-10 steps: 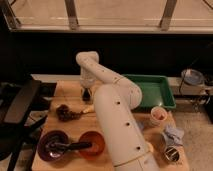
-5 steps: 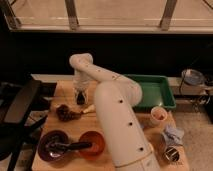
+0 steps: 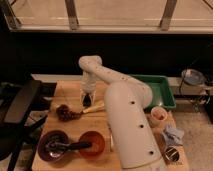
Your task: Wipe table surface with eraser
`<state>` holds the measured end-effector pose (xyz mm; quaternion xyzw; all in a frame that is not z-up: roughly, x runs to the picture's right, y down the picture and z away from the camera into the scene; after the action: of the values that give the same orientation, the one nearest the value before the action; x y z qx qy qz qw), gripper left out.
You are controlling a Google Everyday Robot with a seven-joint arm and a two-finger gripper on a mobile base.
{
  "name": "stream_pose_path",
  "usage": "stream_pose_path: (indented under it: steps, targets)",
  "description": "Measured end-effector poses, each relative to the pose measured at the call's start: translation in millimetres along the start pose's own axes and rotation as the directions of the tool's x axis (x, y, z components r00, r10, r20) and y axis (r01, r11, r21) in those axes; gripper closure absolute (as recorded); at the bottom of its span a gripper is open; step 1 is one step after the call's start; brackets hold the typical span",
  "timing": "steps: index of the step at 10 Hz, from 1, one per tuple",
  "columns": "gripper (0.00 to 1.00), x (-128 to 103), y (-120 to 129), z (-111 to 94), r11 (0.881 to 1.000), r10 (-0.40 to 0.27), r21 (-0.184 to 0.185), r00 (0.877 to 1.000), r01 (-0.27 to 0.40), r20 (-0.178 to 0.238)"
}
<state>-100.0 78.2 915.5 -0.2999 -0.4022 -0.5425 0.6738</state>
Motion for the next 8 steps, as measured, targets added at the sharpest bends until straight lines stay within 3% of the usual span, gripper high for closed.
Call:
stream_pose_path:
  steps: [1,2,5,8]
  targets:
    - [1.00,10.4,8.9,-7.6,0.998,-0.005,0.068,1.000,0.006,-0.012]
    - [1.00,22.6,4.7,-12.6,0.994,-0.024,0.110,0.999,0.027,-0.029]
    - [1.00,36.2,-28.7,-17.8,0.986,-0.097,0.129,0.994,0.103,-0.053]
    - [1.00,28.9,-82.4,-12.7,0.966,-0.219,0.125,0.974,0.225,-0.059]
